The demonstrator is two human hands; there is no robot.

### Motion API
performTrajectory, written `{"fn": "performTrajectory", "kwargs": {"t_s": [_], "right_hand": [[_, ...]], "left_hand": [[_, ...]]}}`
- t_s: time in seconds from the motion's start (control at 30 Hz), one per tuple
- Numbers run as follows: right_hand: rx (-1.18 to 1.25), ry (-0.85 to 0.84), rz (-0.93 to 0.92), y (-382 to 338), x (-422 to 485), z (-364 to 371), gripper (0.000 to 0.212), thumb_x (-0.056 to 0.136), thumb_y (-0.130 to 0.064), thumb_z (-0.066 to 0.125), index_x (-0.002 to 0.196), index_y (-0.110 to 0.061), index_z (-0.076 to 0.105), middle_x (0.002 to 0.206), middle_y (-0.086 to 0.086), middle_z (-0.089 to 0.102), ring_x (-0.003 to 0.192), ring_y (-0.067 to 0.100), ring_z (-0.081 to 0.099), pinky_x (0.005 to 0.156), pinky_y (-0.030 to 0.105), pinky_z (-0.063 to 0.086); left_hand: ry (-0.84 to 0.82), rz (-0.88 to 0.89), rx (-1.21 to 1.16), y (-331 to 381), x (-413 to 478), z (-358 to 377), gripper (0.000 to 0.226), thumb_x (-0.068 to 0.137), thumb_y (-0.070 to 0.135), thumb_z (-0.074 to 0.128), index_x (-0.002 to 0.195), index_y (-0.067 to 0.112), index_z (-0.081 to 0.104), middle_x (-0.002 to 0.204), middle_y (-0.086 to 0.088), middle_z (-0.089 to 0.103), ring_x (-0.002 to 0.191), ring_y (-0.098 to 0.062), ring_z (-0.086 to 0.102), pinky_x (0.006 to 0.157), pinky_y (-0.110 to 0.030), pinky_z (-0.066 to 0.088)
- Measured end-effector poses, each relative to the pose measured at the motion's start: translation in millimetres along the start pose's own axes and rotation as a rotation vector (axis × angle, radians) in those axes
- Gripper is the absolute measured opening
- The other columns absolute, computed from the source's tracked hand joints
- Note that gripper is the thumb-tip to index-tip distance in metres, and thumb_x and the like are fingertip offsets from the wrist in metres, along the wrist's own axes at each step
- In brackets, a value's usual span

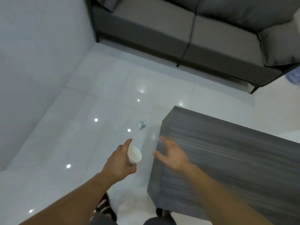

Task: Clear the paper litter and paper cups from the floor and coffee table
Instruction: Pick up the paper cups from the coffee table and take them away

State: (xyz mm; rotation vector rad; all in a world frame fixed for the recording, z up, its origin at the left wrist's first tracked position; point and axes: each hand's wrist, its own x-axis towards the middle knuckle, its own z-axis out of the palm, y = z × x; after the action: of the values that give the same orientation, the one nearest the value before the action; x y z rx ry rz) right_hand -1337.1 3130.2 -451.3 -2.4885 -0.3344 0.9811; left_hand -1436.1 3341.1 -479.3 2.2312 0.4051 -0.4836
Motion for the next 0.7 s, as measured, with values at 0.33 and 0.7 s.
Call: {"fn": "performTrajectory", "kwargs": {"t_s": [0.33,0.7], "right_hand": [[-0.246,0.002,0.072,-81,43,45,0.079,0.091,-0.048,0.053,0.155,-0.02,0.016,0.157,0.001,0.021,0.14,0.025,0.026,0.111,0.038,0.036],[-0.336,-0.049,0.109,-37,192,48,0.08,0.088,-0.035,0.055,0.154,-0.022,0.011,0.16,-0.004,0.014,0.146,0.021,0.013,0.115,0.04,0.025]], "left_hand": [[0.041,0.004,0.115,-69,15,-115,0.087,0.072,0.044,0.072,0.145,0.031,0.027,0.134,0.004,0.047,0.115,-0.018,0.051,0.088,-0.027,0.043],[-0.02,0.005,0.168,-62,196,-120,0.085,0.072,0.037,0.071,0.143,0.034,0.025,0.135,0.006,0.043,0.112,-0.016,0.05,0.086,-0.027,0.046]]}}
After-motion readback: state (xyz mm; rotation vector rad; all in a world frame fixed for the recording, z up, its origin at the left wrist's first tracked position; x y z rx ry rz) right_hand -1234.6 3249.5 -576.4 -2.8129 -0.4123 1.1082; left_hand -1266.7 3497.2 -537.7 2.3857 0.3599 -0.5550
